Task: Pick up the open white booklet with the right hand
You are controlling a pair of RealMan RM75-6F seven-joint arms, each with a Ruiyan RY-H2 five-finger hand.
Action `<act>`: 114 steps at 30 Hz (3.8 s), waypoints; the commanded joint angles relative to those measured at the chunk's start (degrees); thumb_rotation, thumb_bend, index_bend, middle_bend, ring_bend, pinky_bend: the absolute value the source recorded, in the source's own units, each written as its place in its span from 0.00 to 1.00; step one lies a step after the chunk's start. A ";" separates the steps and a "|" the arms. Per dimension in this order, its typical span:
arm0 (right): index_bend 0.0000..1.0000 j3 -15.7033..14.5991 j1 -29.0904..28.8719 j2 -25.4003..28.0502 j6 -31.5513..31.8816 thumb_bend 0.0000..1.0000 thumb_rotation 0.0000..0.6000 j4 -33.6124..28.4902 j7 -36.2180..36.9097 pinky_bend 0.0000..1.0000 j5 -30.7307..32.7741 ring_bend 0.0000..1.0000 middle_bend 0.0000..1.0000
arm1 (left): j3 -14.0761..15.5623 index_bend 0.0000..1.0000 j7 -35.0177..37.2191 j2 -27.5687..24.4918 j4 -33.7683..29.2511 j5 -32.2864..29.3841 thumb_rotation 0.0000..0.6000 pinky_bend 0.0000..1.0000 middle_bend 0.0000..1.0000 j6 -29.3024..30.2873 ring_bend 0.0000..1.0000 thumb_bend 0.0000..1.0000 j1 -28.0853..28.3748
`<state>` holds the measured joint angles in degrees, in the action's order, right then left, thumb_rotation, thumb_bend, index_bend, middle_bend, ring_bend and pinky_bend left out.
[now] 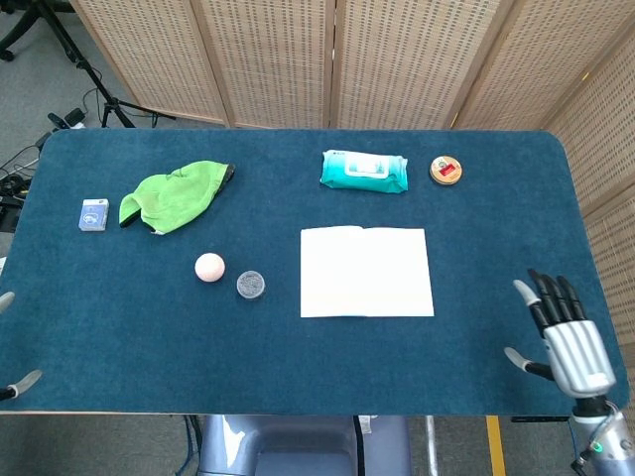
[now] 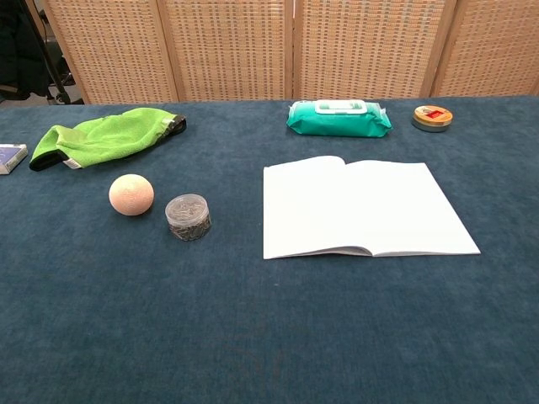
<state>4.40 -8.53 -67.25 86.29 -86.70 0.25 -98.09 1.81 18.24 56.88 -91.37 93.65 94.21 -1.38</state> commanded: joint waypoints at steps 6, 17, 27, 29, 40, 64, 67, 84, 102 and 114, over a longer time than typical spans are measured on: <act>0.00 2.42 -13.14 -5.61 -18.07 0.00 1.00 -3.63 -13.30 0.00 0.48 0.00 0.00 | -0.78 0.00 -0.09 -0.78 -1.08 -2.09 1.00 0.00 0.00 -2.70 0.00 0.00 1.19; 0.00 5.35 -19.39 -13.41 -27.45 0.05 1.00 -4.21 -27.81 0.00 10.53 0.00 0.00 | -1.23 0.00 0.91 -1.50 -1.40 -3.17 1.00 0.00 0.00 -3.92 0.00 0.00 1.71; 0.00 5.47 -22.02 -21.48 -27.59 0.08 1.00 -2.63 -42.30 0.00 16.69 0.00 0.00 | -1.07 0.00 1.86 -1.75 -0.97 -2.67 1.00 0.00 0.00 -4.20 0.00 0.00 1.90; 0.00 5.53 -22.68 -22.71 -27.99 0.10 1.00 -2.29 -43.77 0.00 17.94 0.00 0.00 | -1.04 0.00 1.63 -1.70 -1.06 -2.62 1.00 0.00 0.00 -4.24 0.00 0.00 1.91; 0.00 5.93 -26.24 -27.83 -29.00 0.10 1.00 -0.40 -50.10 0.00 23.46 0.00 0.00 | -1.10 0.00 2.41 -1.97 -1.01 -3.10 1.00 0.00 0.00 -4.82 0.00 0.00 2.08; 0.00 6.74 -32.04 -35.39 -28.42 0.13 1.00 5.56 -53.65 0.00 33.63 0.00 0.00 | -1.75 0.00 5.29 -2.79 -0.32 -4.90 1.00 0.00 0.00 -6.40 0.00 0.00 2.59; 0.00 6.72 -32.47 -35.83 -28.13 0.13 1.00 5.33 -53.72 0.00 34.29 0.00 0.00 | -1.73 0.00 5.34 -2.80 -0.32 -4.81 1.00 0.00 0.00 -6.34 0.00 0.00 2.56; 0.00 6.62 -35.48 -39.65 -26.38 0.16 1.00 8.62 -55.91 0.00 37.07 0.00 0.00 | -1.76 0.00 6.69 -3.08 0.07 -4.75 1.00 0.00 0.00 -6.36 0.00 0.00 2.53; 0.00 6.66 -37.04 -43.38 -24.27 0.47 1.00 14.24 -53.47 0.00 35.92 0.00 0.00 | -1.70 0.00 8.26 -3.40 0.58 -4.60 1.00 0.00 0.00 -6.57 0.00 0.00 2.63; 0.07 6.49 -36.81 -43.01 -23.56 0.62 1.00 14.53 -51.89 0.00 34.93 0.00 0.00 | -1.60 0.00 8.41 -3.42 0.67 -4.40 1.00 0.00 0.00 -6.50 0.00 0.00 2.60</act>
<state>10.87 -45.35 -110.29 62.70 -72.17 -51.68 -63.13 0.21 26.65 53.46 -90.70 89.25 87.72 1.23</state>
